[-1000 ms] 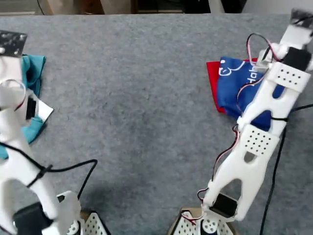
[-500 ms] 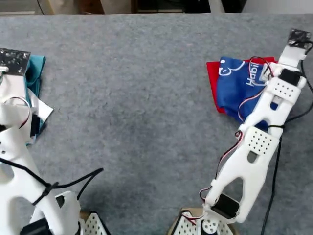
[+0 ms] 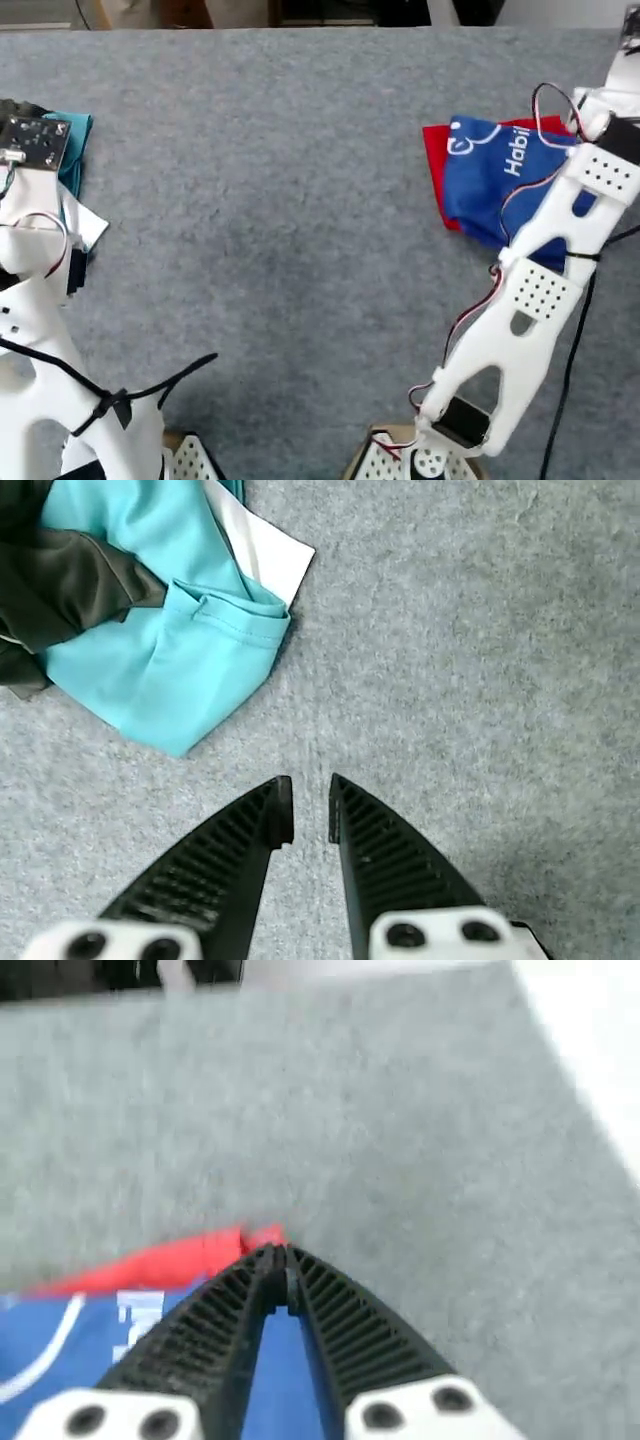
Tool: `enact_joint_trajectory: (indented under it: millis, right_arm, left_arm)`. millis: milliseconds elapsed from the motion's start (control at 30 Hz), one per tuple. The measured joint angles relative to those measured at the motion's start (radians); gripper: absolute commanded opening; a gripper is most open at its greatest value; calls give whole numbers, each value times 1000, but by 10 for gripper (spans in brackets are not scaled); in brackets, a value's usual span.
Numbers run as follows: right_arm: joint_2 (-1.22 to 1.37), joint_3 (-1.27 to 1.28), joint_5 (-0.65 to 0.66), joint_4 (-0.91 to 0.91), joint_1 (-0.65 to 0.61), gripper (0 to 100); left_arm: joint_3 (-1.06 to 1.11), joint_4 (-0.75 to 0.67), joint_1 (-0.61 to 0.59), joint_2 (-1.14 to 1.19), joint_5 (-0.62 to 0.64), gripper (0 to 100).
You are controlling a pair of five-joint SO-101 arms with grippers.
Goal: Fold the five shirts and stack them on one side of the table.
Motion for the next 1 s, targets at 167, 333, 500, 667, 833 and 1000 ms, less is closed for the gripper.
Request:
enact_joint_trajectory:
  millis: [167,333,500,667,833,1000]
  right_arm:
    - [44,137,0,-117,-6,2]
    - [195,241,44,-325,-8,2]
    - [236,221,161,-362,-9,2]
    - [227,31,158,-210,-18,2]
    - [78,12,28,-74,-34,2]
    - [-144,2,-89,114,-72,2]
  left_arm:
    - [8,0,-84,0,0,82]
    - [43,-21,-276,0,-20,82]
    - [146,-201,-460,0,-35,83]
    - [155,-256,-583,0,-35,169]
    - [132,-262,-623,55,94,189]
    - [37,-262,-623,278,198,188]
